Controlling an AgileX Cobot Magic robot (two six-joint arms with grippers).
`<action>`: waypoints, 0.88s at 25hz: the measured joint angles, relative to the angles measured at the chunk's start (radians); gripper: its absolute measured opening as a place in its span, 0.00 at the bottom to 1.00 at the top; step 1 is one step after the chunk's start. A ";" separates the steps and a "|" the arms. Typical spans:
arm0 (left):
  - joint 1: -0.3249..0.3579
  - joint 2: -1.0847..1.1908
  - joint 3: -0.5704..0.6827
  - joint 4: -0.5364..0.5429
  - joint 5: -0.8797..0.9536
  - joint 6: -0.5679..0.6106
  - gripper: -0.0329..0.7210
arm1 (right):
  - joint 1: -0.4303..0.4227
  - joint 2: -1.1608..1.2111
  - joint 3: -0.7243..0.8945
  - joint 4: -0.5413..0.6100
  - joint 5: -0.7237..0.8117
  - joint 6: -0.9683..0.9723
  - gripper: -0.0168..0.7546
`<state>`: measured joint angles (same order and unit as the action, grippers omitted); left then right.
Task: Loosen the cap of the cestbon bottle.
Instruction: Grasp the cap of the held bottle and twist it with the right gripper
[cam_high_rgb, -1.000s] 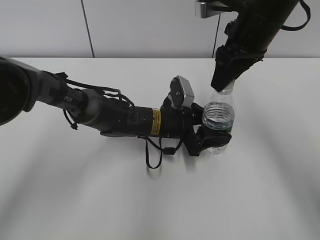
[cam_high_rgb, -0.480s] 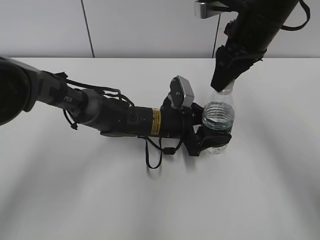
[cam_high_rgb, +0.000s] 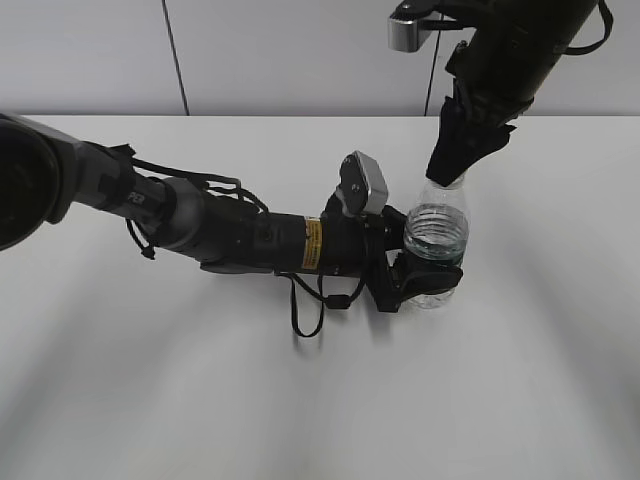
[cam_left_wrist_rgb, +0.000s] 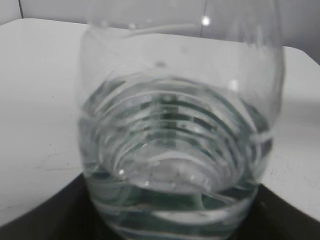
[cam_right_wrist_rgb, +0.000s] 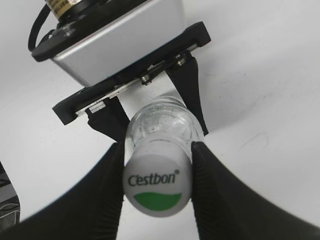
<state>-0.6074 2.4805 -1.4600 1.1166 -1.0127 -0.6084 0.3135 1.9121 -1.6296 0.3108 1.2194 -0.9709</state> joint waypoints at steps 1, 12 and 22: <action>0.000 0.000 0.000 0.000 0.000 0.000 0.71 | 0.000 0.000 0.000 0.000 0.000 -0.009 0.42; 0.000 0.000 0.000 0.000 0.000 0.000 0.71 | 0.000 -0.004 0.000 0.000 0.001 -0.021 0.42; 0.000 0.000 0.000 0.000 -0.001 0.000 0.71 | 0.000 -0.040 0.007 0.025 -0.012 -0.013 0.41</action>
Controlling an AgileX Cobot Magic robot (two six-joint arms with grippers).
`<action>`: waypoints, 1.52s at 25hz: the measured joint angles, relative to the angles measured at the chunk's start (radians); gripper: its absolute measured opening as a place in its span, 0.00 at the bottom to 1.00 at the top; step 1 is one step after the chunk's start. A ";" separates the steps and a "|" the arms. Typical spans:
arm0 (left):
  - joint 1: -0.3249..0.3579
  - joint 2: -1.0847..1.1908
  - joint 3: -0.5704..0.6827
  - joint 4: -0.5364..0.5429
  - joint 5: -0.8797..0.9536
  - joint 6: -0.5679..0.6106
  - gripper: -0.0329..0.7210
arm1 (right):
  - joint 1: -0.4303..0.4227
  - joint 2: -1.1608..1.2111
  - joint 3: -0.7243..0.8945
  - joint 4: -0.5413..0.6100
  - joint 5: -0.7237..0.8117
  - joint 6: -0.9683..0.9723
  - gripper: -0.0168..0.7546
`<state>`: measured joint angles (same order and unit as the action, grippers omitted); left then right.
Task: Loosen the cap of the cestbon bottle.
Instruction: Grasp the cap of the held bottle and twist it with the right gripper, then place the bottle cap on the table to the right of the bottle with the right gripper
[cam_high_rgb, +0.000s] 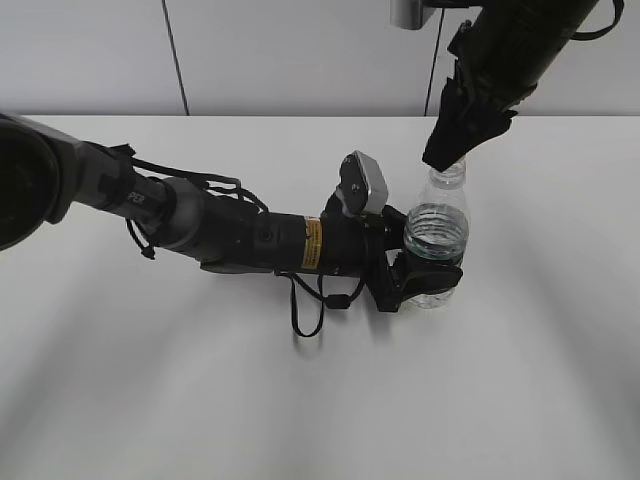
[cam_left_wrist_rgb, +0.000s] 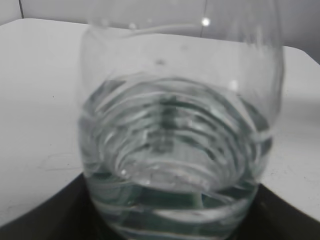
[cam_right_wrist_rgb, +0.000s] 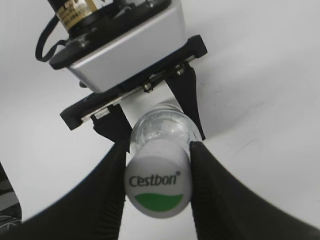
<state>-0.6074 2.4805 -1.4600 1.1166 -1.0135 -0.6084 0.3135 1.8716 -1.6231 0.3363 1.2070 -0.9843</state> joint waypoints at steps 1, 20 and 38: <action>0.000 0.000 0.000 0.000 0.001 0.000 0.71 | 0.000 -0.003 0.000 0.011 -0.001 0.001 0.41; 0.000 0.000 0.000 0.000 0.003 0.000 0.71 | -0.050 -0.111 0.000 -0.091 -0.005 0.483 0.40; 0.000 0.000 0.000 0.001 0.003 0.000 0.71 | -0.232 -0.124 0.332 -0.124 -0.047 0.648 0.40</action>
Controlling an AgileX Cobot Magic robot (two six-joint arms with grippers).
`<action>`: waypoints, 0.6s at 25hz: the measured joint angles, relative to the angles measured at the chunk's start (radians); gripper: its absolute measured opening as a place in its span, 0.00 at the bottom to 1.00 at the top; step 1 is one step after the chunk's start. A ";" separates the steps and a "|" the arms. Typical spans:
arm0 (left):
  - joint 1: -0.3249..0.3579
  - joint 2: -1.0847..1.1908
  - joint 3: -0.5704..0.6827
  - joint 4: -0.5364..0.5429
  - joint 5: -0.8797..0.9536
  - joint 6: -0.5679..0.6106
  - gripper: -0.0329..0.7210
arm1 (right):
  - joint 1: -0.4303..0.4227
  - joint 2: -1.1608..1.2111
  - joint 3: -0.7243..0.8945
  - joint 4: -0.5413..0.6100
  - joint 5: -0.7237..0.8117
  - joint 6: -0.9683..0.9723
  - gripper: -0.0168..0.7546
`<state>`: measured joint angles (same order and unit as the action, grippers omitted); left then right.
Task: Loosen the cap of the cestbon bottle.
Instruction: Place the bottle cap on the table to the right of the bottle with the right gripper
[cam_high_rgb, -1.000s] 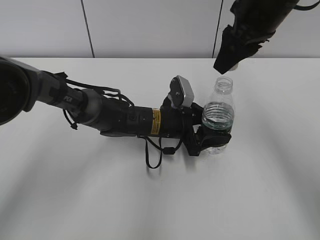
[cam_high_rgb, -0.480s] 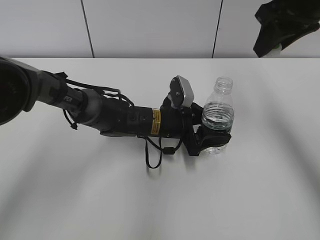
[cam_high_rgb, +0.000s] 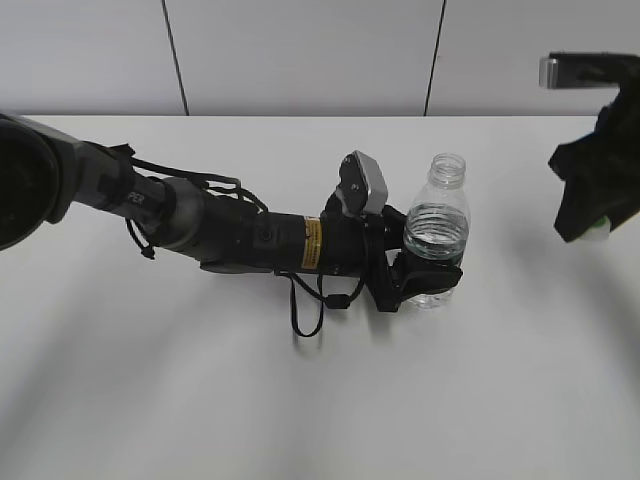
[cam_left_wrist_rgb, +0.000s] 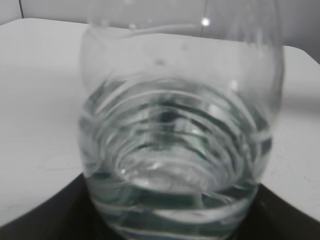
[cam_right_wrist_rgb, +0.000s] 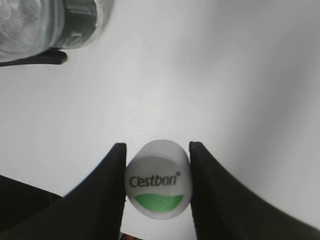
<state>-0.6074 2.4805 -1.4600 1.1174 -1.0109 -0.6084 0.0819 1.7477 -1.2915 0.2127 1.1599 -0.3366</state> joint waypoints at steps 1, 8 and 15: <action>0.000 0.000 0.000 0.000 0.000 0.000 0.71 | -0.006 0.000 0.037 0.000 -0.031 0.000 0.40; 0.000 0.000 0.000 0.000 -0.001 0.000 0.71 | -0.015 0.000 0.278 -0.003 -0.348 0.034 0.40; 0.001 0.000 0.000 0.000 -0.001 0.000 0.71 | -0.015 0.000 0.418 -0.006 -0.626 0.096 0.40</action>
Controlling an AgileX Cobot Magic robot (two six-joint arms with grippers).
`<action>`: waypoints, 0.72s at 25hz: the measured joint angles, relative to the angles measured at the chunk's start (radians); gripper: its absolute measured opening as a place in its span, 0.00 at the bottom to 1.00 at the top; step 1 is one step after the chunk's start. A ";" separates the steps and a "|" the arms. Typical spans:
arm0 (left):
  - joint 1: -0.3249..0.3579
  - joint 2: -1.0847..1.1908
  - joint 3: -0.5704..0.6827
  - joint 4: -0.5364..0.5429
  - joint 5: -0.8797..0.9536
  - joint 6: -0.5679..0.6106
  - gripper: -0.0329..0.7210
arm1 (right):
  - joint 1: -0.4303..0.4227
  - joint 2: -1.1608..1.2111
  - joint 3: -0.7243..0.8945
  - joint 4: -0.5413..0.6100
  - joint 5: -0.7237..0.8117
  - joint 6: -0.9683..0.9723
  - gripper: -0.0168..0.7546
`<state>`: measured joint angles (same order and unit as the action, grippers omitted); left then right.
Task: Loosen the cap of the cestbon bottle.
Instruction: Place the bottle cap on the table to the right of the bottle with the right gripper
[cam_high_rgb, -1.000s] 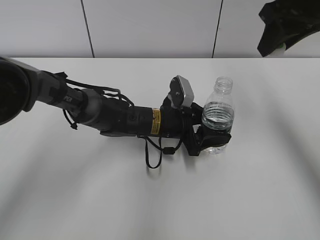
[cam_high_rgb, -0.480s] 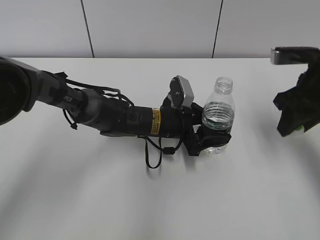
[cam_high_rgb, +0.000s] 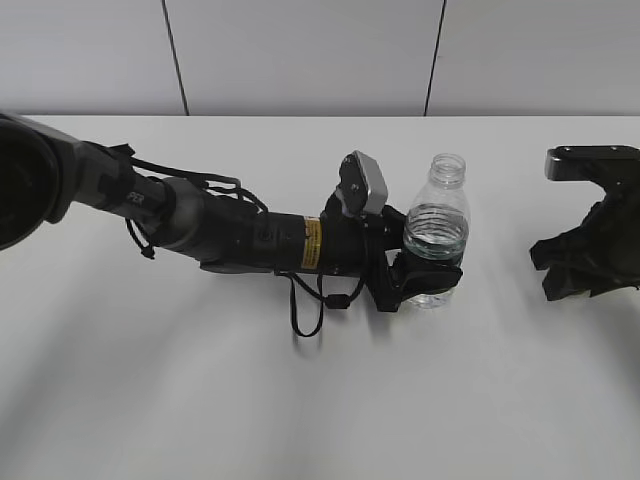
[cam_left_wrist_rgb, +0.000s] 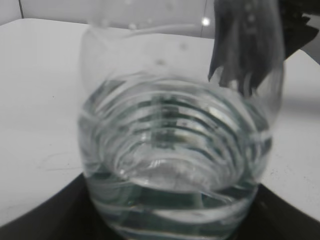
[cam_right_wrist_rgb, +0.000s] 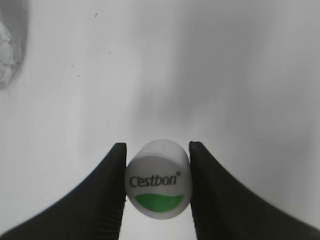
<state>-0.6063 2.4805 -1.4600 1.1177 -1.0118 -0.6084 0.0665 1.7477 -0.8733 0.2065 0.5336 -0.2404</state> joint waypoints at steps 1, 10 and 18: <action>0.000 0.000 0.000 0.000 0.000 0.000 0.71 | 0.000 0.000 0.008 0.000 -0.020 0.006 0.40; 0.000 0.000 0.000 0.000 -0.001 0.000 0.71 | 0.000 0.079 0.011 0.001 -0.073 0.019 0.40; 0.000 0.000 0.000 0.000 -0.001 0.000 0.71 | 0.000 0.096 0.011 0.001 -0.084 0.023 0.41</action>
<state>-0.6063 2.4805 -1.4600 1.1177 -1.0127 -0.6084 0.0665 1.8434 -0.8619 0.2074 0.4499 -0.2178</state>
